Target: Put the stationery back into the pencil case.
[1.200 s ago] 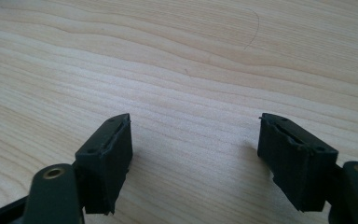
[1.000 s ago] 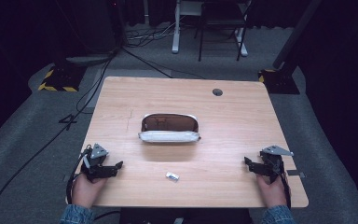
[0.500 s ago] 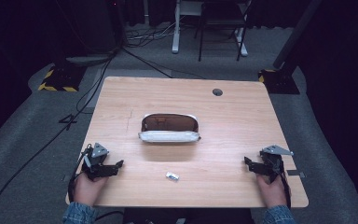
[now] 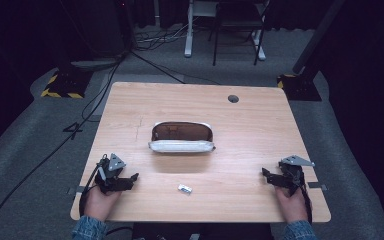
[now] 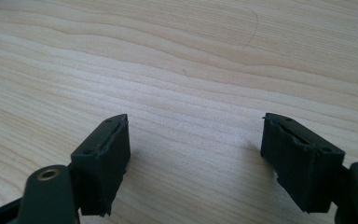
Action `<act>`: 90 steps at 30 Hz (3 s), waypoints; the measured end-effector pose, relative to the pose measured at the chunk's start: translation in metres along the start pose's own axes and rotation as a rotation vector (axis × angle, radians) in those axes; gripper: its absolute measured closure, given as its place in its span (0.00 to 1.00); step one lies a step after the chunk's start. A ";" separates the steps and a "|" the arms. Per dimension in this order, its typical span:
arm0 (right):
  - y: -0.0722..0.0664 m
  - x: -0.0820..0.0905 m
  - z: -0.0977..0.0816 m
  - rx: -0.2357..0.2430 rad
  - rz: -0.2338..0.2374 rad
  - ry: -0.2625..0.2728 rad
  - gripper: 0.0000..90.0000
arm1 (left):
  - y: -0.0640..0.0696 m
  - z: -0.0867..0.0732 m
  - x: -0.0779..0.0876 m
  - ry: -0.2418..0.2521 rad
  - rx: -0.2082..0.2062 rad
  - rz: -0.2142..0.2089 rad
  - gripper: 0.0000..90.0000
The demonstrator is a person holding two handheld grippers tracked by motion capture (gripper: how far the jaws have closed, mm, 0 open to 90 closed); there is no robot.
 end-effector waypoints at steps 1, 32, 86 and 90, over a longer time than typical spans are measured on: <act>0.000 0.000 0.000 0.002 0.002 0.002 0.28 | 0.002 0.002 0.001 0.010 -0.004 -0.012 0.26; 0.000 -0.001 0.000 0.006 -0.001 0.002 0.27 | 0.123 0.054 -0.020 0.081 -0.089 -0.446 0.29; -0.001 0.000 0.000 0.002 -0.005 0.004 0.28 | 0.143 0.060 -0.039 -0.023 -0.235 -0.486 0.81; -0.001 0.000 0.000 0.002 -0.006 0.004 0.28 | 0.140 0.065 -0.033 -0.006 -0.216 -0.491 0.81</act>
Point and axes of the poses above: each handheld gripper's, and its own axes: x roughly backward along the jaws, z roughly out of its top, y roughly to its right, the point moved 5 cm from there along -x, roughly forward along the jaws, and after that the axes turned 11 degrees about y, right-handed, at the moved point
